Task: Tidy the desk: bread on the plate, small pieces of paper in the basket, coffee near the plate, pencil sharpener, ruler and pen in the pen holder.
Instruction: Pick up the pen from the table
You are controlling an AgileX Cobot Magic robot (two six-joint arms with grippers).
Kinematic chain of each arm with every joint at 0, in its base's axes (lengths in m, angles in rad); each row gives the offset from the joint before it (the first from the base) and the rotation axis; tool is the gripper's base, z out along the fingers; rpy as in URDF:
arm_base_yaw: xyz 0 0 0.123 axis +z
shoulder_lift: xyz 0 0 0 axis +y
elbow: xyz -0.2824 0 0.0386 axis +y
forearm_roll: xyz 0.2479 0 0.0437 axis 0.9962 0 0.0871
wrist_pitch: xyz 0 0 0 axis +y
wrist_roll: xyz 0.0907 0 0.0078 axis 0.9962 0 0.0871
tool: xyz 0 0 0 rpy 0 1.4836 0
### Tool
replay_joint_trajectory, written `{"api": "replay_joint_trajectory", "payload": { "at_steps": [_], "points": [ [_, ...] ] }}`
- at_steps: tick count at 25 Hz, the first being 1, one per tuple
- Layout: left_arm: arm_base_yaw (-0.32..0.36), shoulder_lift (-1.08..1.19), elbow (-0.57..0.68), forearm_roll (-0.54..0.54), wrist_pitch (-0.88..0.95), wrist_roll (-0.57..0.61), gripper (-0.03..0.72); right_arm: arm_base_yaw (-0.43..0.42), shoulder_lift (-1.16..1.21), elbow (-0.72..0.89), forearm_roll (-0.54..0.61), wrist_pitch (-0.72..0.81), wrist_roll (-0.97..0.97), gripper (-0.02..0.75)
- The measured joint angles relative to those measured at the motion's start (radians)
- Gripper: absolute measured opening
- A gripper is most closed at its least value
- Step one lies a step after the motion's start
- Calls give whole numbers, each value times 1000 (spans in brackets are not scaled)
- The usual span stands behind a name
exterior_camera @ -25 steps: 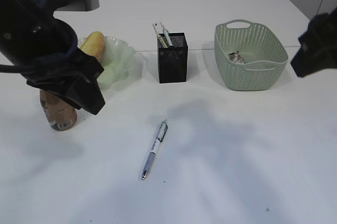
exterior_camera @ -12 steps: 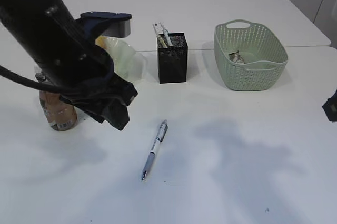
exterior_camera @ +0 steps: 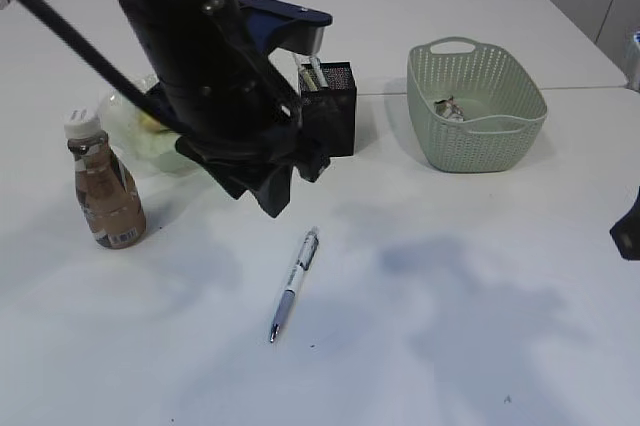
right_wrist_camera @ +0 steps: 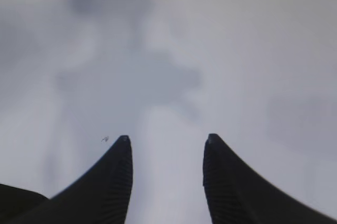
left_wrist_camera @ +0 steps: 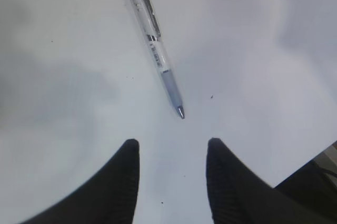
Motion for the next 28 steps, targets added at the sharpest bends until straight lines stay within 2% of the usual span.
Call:
{"api": "replay_joint_trajectory", "payload": {
  "at_steps": [8,20,28],
  "points": [
    [0,159,-135,-2,49,-15,299,0,-95,56,-47,-66,71,359],
    [2,304,-215,-34,19,-17,299,0,-142,91,-73,-84,110,359],
    [57,392,-296,-42,58,-28,299,0,-142,91,-74,-94,112,359]
  ]
}}
